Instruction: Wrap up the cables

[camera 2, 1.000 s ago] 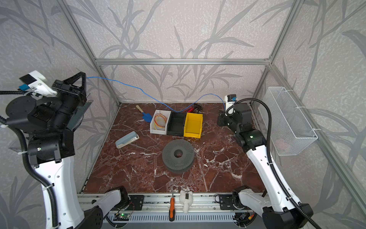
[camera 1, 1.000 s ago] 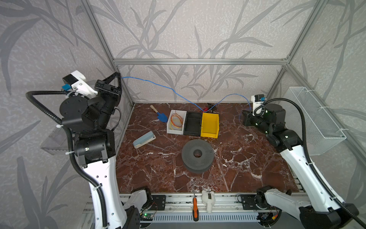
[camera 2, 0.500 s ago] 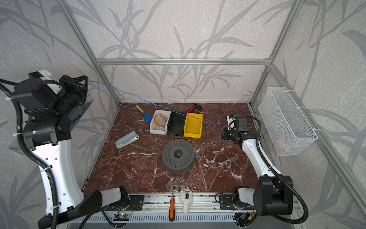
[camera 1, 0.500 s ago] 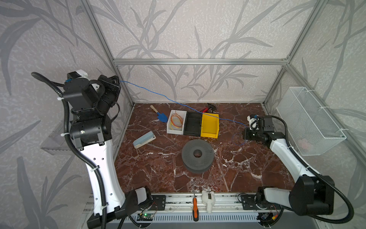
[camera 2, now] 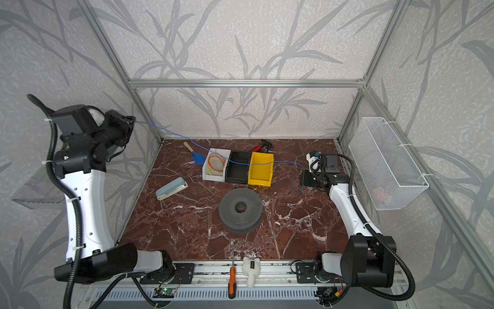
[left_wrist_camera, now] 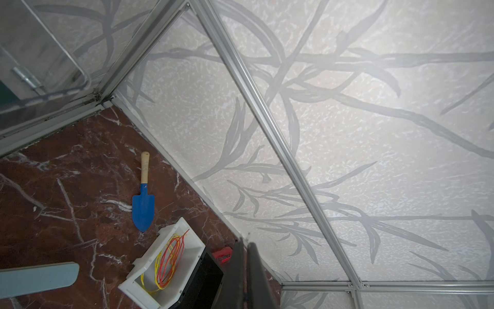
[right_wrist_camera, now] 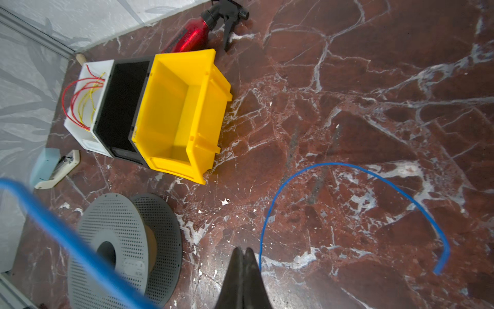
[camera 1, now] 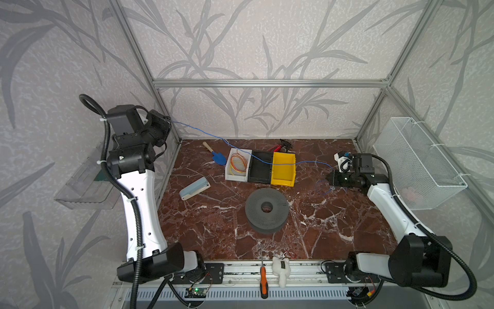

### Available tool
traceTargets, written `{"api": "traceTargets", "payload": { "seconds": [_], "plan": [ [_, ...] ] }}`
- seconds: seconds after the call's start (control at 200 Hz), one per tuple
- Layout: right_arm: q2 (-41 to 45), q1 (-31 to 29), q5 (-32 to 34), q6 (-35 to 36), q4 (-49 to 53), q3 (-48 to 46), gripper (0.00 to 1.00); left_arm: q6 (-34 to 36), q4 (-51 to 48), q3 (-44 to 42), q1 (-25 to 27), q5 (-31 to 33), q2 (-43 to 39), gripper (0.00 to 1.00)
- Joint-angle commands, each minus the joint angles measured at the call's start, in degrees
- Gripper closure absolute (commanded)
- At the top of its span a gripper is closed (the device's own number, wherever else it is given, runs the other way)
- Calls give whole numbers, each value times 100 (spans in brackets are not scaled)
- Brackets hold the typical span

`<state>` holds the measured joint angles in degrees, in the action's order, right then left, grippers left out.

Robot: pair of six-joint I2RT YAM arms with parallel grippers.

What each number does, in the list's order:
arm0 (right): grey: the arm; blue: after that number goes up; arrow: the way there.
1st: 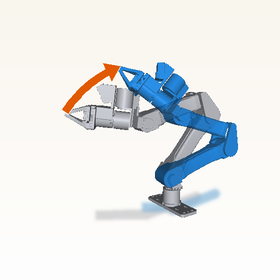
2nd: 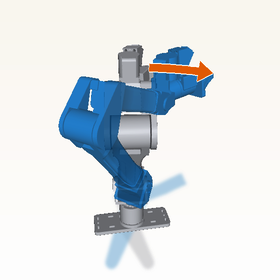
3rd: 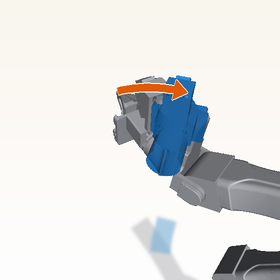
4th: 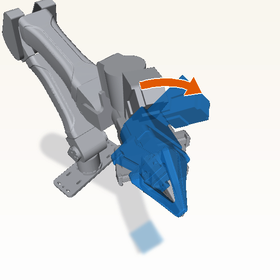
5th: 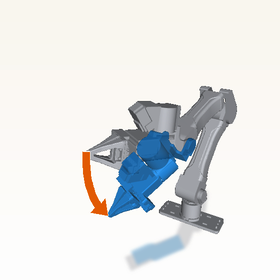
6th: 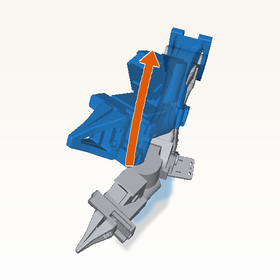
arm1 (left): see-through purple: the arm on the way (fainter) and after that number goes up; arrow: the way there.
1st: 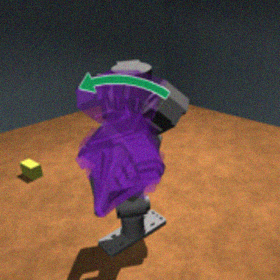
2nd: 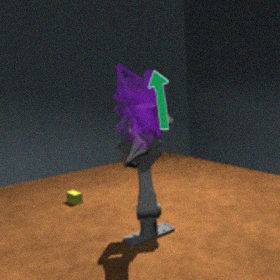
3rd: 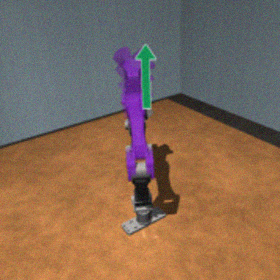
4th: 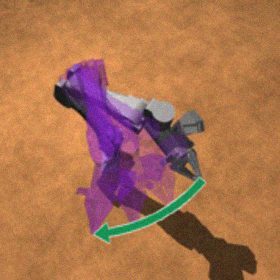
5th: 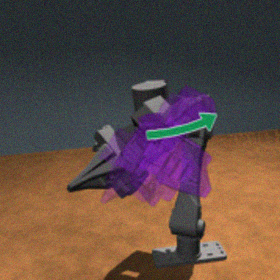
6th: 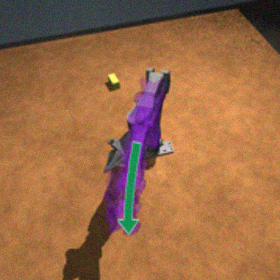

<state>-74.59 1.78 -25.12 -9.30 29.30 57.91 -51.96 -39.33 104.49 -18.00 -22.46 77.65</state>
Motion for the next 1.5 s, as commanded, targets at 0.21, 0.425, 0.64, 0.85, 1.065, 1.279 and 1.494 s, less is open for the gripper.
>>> {"api": "traceTargets", "payload": {
  "seconds": [0.21,0.425,0.64,0.85,1.065,1.279,1.494],
  "plan": [
    [-310,68,-1176,-380,341,560,100,473,-268,-1866,834,4,-864,50],
    [-680,67,-891,-555,203,761,100,741,-791,-2312,1057,-135,-1176,39],
    [-1060,68,-530,-569,154,947,100,2111,-2417,-1249,1058,956,-864,35],
    [-1245,101,-350,-704,26,1190,100,2053,-2170,-2221,1183,75,-810,38],
    [-1687,209,-467,-1084,-350,1668,100,1725,-1535,-3252,1578,-1926,-959,34],
    [-1985,165,-881,-1038,-541,1705,100,915,-386,-3777,1870,-2090,-1413,48],
    [-1847,165,-756,-396,-39,1572,100,887,-204,-3744,1906,-1690,-1465,43]
  ]
}}
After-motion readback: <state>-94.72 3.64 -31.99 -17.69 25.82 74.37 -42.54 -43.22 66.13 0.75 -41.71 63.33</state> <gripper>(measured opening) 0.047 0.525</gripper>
